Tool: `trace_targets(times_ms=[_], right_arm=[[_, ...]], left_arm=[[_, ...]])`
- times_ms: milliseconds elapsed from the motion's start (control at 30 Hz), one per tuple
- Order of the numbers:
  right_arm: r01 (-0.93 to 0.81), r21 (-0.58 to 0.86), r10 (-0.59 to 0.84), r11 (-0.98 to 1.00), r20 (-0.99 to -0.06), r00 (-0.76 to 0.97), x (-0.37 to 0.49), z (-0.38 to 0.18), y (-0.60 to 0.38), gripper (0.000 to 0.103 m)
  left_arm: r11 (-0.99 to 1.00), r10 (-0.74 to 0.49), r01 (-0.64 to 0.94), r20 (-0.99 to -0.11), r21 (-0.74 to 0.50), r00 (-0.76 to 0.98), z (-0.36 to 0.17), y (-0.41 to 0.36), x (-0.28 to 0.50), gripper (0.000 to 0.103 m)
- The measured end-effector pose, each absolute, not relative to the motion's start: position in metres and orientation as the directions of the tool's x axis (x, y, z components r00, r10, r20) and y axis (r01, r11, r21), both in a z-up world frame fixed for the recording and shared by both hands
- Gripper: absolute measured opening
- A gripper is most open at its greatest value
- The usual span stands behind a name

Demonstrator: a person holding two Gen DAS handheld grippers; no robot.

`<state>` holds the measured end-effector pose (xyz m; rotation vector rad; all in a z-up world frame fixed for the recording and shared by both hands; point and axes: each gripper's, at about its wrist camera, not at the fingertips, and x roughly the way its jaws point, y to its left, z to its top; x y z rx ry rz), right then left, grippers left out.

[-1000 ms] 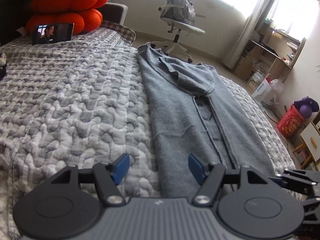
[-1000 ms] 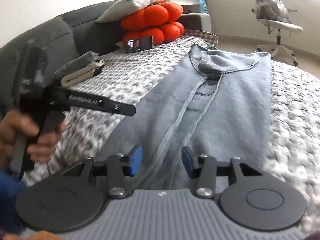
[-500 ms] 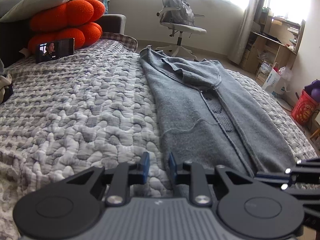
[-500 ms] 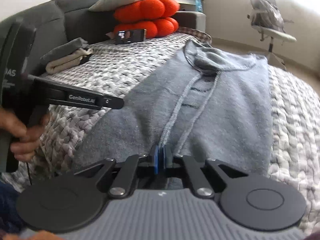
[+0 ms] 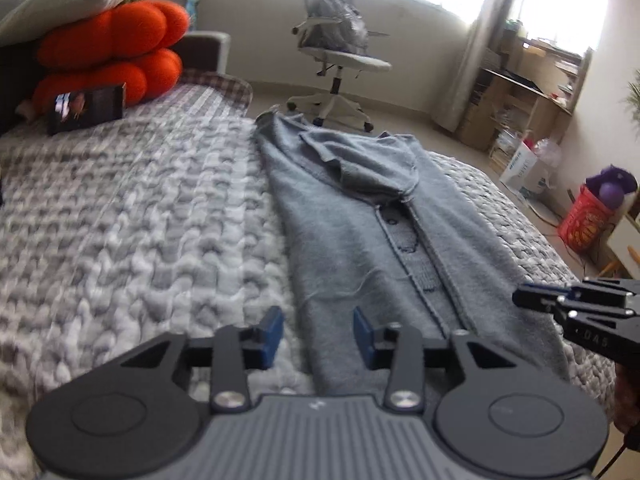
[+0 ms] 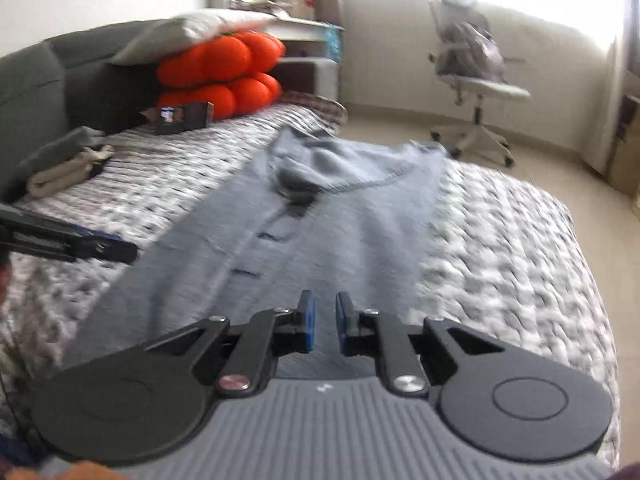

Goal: Fold clothes

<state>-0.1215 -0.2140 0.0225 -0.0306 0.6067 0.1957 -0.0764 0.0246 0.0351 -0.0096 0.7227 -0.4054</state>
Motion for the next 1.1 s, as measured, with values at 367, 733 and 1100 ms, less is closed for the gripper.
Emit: trace_targets(times_ms=[367, 733, 1100], right_arm=[[-0.21, 0.032, 0.192, 0.977, -0.553, 0.811, -0.129, 0.013, -0.223, 0.03], [-0.325, 0.007, 0.276, 0.946, -0.543, 0.793, -0.139, 0.009, -0.18, 0.034], [-0.297, 0.046, 0.279, 0.954, -0.497, 0.821, -0.152, 0.019, -0.184, 0.033]], left_arm=[[0.928, -0.351, 0.347, -0.639, -0.137, 0.684, 0.028, 0.013, -0.069, 0.078], [0.933, -0.298, 0.358, -0.639, -0.038, 0.709, 0.017, -0.003, -0.075, 0.085], [0.924, -0.307, 0.383, -0.618, -0.01, 0.724, 0.023, -0.001, -0.086, 0.089]])
